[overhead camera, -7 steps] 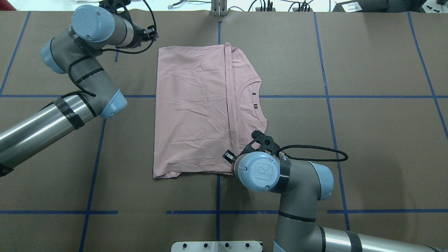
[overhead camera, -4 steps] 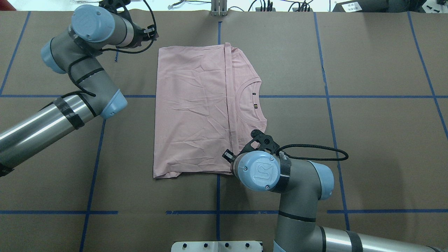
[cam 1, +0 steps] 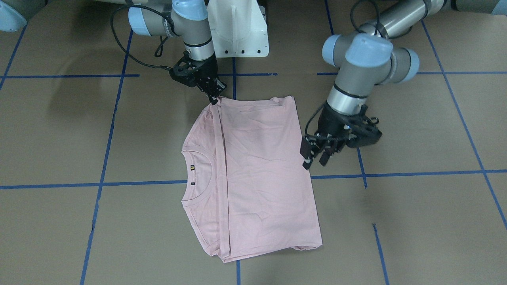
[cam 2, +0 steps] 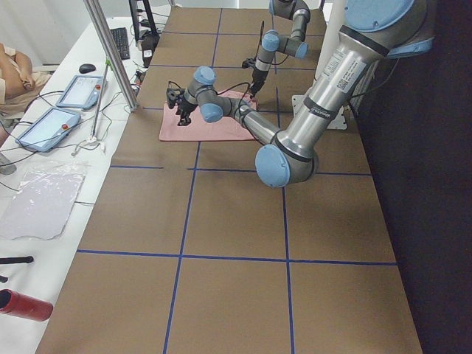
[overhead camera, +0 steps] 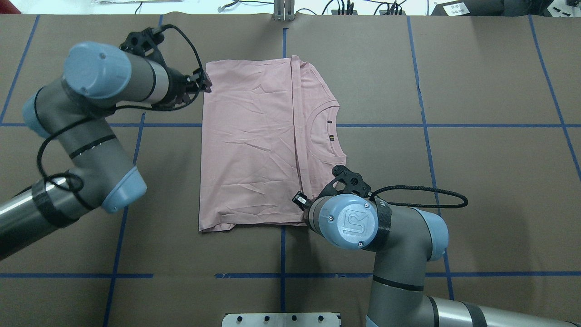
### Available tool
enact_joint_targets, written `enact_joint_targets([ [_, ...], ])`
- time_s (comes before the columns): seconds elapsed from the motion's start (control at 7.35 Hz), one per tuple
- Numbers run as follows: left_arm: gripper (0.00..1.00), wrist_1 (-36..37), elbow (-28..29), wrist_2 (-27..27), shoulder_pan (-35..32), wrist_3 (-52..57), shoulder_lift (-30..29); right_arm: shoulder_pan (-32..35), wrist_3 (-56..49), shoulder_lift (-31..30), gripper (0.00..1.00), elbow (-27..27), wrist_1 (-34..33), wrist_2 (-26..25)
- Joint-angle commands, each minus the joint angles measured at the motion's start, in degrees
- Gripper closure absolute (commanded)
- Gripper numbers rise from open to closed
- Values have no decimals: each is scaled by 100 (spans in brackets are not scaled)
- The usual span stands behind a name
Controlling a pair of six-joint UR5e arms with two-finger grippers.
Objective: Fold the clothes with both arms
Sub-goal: 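Lower the left gripper to the shirt edge nearest the robot beside the right gripper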
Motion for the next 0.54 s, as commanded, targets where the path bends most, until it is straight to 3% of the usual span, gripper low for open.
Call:
enact_joint_targets([
  [0.0,38,815,-902,34,1073,-396,515,-120,6,-168,100,190,-14,-19],
  [0.14,30,809,-920,183,1304,-414,743,-173,-3,-168,100,181,-14,-115],
  [0.41,26,808,-894,157,1498,-579,824,-191,6,-160,100,181,-14,-125],
])
